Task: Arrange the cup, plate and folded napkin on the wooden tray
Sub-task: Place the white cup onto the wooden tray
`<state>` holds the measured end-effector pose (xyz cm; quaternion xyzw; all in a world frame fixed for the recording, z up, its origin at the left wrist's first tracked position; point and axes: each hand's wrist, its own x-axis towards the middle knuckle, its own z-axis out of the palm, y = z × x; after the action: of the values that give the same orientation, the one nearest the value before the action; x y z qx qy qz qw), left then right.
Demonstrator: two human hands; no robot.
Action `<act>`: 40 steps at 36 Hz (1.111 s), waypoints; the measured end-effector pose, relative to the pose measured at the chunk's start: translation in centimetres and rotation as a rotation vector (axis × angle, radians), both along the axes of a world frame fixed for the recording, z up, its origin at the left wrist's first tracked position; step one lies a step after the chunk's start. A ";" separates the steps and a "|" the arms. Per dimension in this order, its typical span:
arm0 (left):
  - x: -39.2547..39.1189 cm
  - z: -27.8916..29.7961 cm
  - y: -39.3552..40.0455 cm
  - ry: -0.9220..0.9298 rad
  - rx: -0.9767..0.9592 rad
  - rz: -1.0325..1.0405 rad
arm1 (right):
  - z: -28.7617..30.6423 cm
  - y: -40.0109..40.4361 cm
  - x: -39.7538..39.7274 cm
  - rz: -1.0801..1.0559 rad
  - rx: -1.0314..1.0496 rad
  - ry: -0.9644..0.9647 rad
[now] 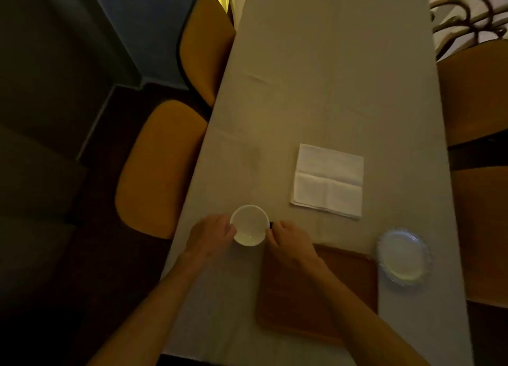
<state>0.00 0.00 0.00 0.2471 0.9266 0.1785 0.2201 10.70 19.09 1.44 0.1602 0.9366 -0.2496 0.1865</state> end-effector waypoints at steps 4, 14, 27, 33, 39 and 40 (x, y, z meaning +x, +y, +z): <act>-0.1 0.1 0.1 -0.018 -0.018 -0.041 | -0.4 0.0 -0.7 0.000 -0.002 -0.022; -1.4 -1.0 0.3 -0.046 -0.054 -0.095 | -1.1 -0.1 -1.1 0.000 0.006 -0.029; -3.4 -1.1 1.7 -0.130 -0.068 -0.142 | -1.5 -1.0 -1.0 -0.170 -0.199 -0.118; -2.3 -1.3 1.2 -0.188 -0.064 -0.086 | -1.0 -0.1 -2.1 -0.160 -0.171 -0.122; -1.3 -1.1 1.0 -0.234 -0.057 -0.028 | -0.4 0.3 -2.5 -0.112 -0.124 -0.136; -1.2 -1.0 1.1 -0.229 -0.061 -0.019 | -0.3 0.4 -2.5 -0.111 -0.117 -0.136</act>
<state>-1.19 1.07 -1.05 0.2273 0.8980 0.1753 0.3335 8.19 19.47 1.11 0.2173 0.8953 -0.3025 0.2444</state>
